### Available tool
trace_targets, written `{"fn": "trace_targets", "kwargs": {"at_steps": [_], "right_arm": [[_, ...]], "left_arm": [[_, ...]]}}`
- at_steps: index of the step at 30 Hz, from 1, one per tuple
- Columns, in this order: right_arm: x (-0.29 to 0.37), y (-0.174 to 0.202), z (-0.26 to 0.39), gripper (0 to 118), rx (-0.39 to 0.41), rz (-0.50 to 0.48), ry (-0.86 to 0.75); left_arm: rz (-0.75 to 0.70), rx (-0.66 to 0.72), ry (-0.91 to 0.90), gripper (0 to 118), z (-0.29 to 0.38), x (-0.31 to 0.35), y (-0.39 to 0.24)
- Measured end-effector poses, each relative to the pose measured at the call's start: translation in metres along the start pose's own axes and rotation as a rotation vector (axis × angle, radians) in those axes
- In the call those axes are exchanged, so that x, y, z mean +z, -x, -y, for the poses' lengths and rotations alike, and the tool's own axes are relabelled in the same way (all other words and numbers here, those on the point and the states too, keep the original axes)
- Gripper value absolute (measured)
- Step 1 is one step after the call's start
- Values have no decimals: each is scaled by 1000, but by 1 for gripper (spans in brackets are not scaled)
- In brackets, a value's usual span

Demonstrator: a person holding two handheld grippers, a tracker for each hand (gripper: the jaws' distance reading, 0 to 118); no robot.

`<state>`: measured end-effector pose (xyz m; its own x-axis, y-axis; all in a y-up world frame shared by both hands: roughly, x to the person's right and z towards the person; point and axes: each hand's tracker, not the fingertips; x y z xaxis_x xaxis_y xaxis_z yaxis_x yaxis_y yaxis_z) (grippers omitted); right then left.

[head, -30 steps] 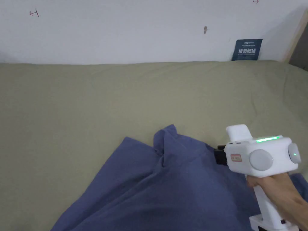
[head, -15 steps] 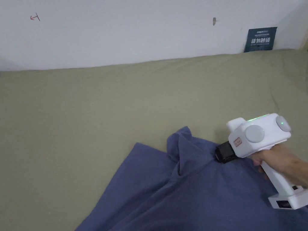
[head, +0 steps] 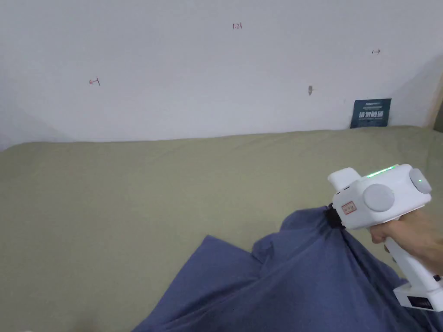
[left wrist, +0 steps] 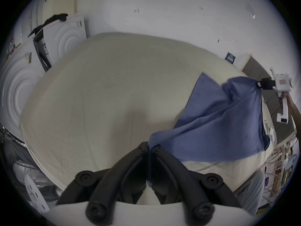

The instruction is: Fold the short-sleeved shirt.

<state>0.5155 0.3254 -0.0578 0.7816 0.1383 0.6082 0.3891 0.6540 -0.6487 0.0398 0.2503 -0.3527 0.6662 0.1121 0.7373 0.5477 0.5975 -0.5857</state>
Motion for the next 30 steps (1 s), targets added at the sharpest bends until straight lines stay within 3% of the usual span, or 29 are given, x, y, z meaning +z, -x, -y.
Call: {"fn": "trace_targets", "kwargs": {"at_steps": [11, 17, 22, 30], "right_arm": [[227, -47, -38, 4, -101, 127, -371], [316, -76, -56, 4, -172, 190, -507], [353, -94, -73, 4, -235, 226, -579], [352, -116, -102, 4, -294, 212, -626]], "left_arm": [[-29, -109, -299, 3, -142, 104, -74], [-20, -83, -415, 3, -219, 171, -113], [-67, -104, -450, 3, -268, 206, -137], [-119, -93, -496, 3, -312, 224, -149]]}}
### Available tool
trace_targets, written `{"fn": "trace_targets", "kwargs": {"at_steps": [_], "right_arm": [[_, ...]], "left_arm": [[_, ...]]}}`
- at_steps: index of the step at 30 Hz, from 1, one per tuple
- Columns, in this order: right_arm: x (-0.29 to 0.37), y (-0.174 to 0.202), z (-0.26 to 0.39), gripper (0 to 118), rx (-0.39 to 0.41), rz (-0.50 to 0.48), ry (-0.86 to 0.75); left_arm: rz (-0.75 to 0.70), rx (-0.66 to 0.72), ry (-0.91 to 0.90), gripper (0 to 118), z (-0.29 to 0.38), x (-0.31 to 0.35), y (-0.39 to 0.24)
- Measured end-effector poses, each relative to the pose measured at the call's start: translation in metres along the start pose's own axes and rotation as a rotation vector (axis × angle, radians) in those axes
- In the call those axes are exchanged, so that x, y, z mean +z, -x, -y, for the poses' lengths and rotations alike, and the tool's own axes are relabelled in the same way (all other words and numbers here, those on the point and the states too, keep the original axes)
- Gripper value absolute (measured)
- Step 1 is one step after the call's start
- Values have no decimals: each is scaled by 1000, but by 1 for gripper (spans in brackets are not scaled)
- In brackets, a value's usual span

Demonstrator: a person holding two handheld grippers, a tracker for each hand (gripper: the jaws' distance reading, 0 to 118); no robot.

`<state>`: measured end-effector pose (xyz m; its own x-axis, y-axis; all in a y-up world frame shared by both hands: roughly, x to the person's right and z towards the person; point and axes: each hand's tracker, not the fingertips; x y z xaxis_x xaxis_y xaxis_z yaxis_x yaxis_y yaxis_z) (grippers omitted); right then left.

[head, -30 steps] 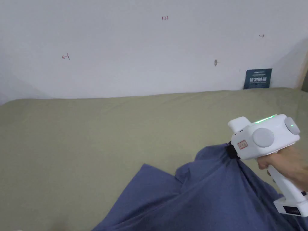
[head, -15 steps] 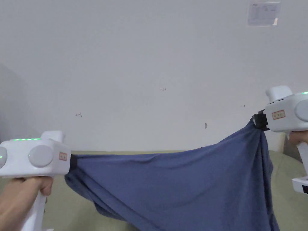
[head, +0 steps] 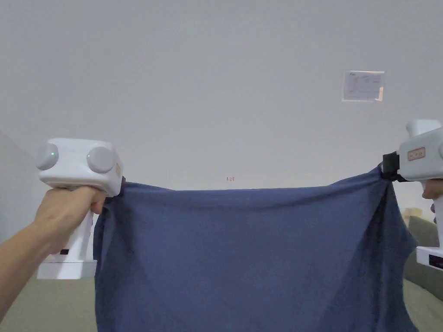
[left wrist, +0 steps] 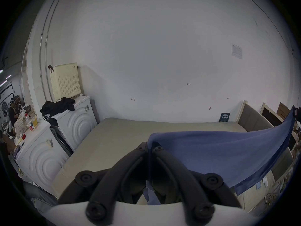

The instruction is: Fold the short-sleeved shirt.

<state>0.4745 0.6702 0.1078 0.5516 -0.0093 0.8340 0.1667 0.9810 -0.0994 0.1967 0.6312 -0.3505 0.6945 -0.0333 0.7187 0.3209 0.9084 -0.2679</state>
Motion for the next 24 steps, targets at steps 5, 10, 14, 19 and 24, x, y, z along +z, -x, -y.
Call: {"fn": "trace_targets", "kwargs": {"at_steps": [5, 10, 14, 19, 24], "right_arm": [[-29, 4, 1, 4, -7, 0, -9], [-66, 9, -3, 4, -6, 3, -6], [-107, 16, -12, 4, 13, 11, 6], [-152, 25, -28, 4, 40, 10, -12], [-196, 37, -36, 4, 36, 7, -28]], "left_arm": [[-37, -14, -14, 3, -9, -14, -4], [-59, -8, -28, 3, -17, -40, -7], [-70, -4, -24, 3, -28, -69, -9], [-115, -30, -51, 3, -44, -110, -14], [-149, -33, -55, 3, -59, -156, -19]]}}
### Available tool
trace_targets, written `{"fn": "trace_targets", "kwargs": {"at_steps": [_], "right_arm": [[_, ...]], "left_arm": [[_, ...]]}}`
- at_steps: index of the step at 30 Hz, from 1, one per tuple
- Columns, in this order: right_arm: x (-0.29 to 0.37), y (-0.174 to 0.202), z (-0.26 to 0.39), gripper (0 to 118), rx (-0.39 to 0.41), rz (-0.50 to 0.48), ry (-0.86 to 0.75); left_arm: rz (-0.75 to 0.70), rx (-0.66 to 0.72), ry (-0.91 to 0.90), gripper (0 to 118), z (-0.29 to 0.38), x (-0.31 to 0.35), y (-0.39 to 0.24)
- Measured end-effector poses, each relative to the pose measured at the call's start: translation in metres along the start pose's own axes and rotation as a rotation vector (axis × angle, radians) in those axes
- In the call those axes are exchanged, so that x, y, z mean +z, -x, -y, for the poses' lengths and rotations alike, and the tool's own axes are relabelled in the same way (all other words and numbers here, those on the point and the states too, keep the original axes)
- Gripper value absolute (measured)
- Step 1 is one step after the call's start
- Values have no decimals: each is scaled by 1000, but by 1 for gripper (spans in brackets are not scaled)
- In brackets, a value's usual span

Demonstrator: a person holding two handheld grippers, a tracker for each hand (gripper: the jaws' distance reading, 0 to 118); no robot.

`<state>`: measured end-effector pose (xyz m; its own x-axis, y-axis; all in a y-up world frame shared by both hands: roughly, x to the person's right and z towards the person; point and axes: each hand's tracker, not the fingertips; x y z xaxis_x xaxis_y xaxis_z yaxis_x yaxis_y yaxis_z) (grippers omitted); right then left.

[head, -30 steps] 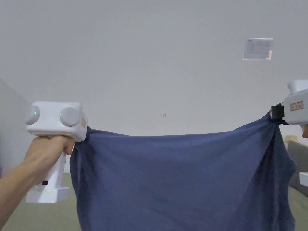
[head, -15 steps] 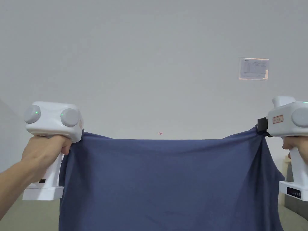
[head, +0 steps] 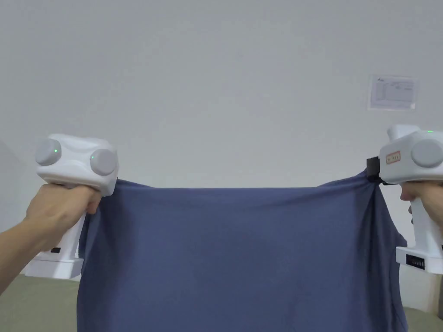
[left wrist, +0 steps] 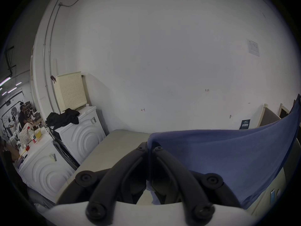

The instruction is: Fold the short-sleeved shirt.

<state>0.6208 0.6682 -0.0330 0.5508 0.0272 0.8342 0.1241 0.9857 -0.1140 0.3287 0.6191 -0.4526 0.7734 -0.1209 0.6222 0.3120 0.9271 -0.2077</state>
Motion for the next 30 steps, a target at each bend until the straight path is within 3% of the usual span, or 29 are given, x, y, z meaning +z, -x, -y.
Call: {"fn": "trace_targets", "kwargs": {"at_steps": [8, 15, 18, 23, 26, 30], "right_arm": [[-62, 14, 4, 4, -9, 13, -2], [-98, 20, 43, 4, -9, 15, 57], [-107, 20, 81, 4, 21, 18, 100], [-94, 7, 166, 4, -10, -24, 197], [-72, -4, 221, 4, -74, -41, 291], [-18, -18, 288, 4, -88, -60, 370]], "left_arm": [[-40, 23, 6, 3, -11, -62, -16], [-53, -7, 51, 3, 32, -111, -26], [-47, -42, 102, 3, 65, -128, -35], [20, -46, 209, 3, 134, -136, -39], [48, -26, 240, 3, 183, -124, -36], [76, -108, 299, 3, 253, -88, -27]]}}
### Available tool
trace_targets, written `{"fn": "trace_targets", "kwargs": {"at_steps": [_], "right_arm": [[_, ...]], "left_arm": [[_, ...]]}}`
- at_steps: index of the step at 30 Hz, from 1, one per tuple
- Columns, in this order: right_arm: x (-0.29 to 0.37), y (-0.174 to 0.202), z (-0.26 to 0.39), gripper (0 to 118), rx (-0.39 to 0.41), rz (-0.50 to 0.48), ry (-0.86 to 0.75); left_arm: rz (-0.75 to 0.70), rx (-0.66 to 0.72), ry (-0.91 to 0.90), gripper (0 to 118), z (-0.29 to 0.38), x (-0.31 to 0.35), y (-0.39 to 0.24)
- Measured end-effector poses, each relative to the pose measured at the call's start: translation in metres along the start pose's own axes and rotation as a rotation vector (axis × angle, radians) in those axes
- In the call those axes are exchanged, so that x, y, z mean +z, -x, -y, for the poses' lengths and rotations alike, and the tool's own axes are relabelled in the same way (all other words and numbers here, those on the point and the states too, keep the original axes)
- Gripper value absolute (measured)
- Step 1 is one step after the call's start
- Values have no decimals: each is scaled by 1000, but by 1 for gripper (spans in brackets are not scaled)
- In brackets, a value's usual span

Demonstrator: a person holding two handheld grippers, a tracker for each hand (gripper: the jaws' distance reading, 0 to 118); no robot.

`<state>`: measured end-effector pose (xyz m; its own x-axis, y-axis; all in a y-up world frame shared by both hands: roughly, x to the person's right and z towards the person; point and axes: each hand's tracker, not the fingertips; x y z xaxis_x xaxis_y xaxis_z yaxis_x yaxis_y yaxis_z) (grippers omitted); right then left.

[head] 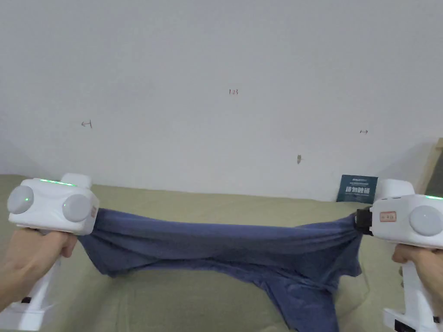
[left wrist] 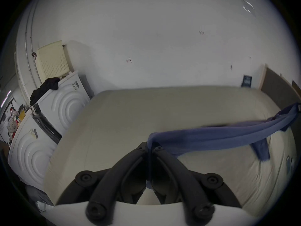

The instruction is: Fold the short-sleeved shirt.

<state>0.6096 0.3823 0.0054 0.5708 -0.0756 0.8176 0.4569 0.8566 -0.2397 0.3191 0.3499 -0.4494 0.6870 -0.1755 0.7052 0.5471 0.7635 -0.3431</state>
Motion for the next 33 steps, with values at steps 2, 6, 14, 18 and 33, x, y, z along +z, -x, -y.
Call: {"fn": "trace_targets", "kwargs": {"at_steps": [2, 6, 14, 18, 33], "right_arm": [[20, -8, 40, 4, 1, -8, 31], [66, -19, 118, 4, -72, -13, 74], [147, -21, 241, 4, -6, -42, 167], [186, -24, 284, 4, 1, -47, 179], [234, -31, 338, 4, -74, -70, 225]], "left_arm": [[27, -19, 31, 3, 39, 13, 4], [54, 1, 67, 3, 114, 50, 14], [92, 4, 157, 3, 240, 114, 39], [97, 12, 162, 3, 280, 149, 52], [191, 65, 262, 3, 339, 183, 74]]}}
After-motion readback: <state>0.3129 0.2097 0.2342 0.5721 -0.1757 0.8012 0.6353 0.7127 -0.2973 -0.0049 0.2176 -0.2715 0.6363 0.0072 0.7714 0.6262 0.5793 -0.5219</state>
